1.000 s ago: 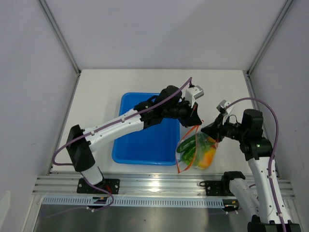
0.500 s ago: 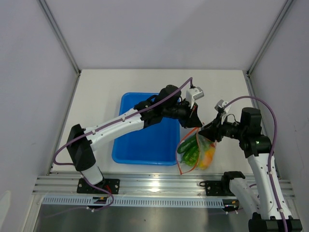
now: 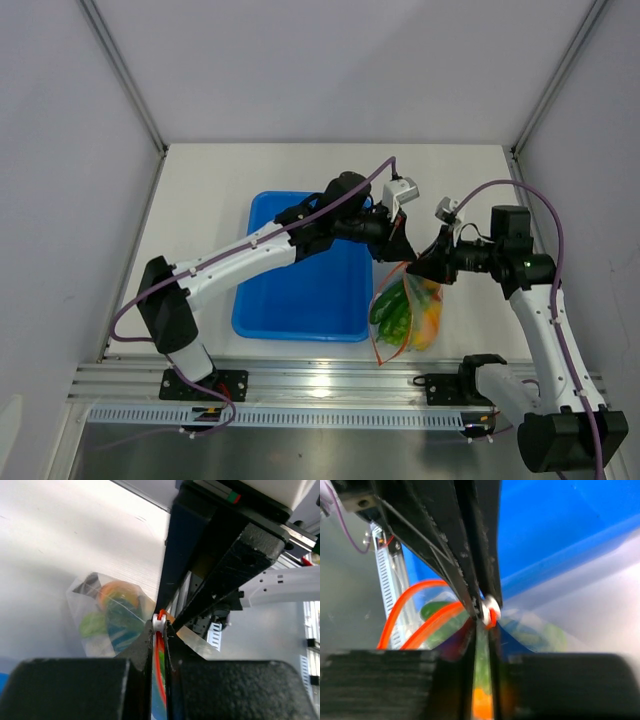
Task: Place the food in the zip-top bag and seal the zipper
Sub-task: Zip the zipper food storage bag at the center of the board.
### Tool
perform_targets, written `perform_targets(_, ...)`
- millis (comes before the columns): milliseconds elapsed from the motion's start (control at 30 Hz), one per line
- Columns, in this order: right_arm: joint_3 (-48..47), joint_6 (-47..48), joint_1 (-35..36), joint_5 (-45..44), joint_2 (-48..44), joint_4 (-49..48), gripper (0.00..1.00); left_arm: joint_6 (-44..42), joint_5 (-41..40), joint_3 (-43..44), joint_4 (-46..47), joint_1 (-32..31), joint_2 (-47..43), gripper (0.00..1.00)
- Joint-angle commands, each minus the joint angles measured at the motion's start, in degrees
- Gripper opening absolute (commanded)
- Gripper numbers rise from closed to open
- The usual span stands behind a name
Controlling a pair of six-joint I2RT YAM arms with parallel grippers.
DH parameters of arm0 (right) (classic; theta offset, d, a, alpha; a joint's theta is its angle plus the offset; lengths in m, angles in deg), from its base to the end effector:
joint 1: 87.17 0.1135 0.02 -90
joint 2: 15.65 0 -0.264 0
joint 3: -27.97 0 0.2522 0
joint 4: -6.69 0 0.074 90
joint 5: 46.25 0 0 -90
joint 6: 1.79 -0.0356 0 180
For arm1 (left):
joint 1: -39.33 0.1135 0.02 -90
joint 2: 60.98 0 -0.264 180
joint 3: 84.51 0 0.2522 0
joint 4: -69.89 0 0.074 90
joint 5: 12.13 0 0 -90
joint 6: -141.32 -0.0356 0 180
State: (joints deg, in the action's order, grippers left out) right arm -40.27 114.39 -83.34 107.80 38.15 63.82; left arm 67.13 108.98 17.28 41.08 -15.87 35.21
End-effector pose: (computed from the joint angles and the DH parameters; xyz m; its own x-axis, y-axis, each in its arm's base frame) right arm 0.1716 0.0436 0.3287 -0.3033 -0.2138 -0.9286 -0.9165 0.3322 0.2228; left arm 0.2106 -0.3353 0.3594 -0.4818 0.2845 -0.8288 0.8759 0.1831 -0.4463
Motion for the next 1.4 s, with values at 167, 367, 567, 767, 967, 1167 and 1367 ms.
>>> perform_targets(167, 1.11, 1.08, -0.23, 2.93, -4.84, -4.87, 0.00, -0.61, 3.51, -0.93, 3.01, -0.44, -0.12, 0.00)
perform_targets(367, 3.41, -4.72, -1.02, -2.69, -9.06, -9.18, 0.00, 0.36, 3.43, -1.37, 3.01, -0.17, 0.23, 0.01)
perform_targets(567, 5.61, -16.13, -1.64, -6.66, -13.89, -17.09, 0.00, 1.94, 0.71, -3.38, 3.18, -0.26, -0.38, 0.01)
perform_targets(767, 7.45, -24.84, -1.81, -7.98, -15.39, -25.08, 0.00, 2.91, -2.19, -5.41, 4.33, -1.05, -2.05, 0.00)
perform_targets(967, 7.90, -27.49, -2.08, -11.05, -15.92, -26.15, 0.00, 3.26, -3.51, -7.17, 3.98, -1.84, -2.66, 0.01)
perform_targets(1167, 8.77, -28.02, -2.69, -13.34, -16.01, -25.80, 0.00, 5.80, -5.79, -7.70, 1.26, -2.72, -3.46, 0.01)
perform_targets(1367, 9.13, -28.19, -3.13, -15.01, -16.27, -25.88, 0.00, 7.30, -8.70, -7.87, -1.30, -5.09, -3.98, 0.00)
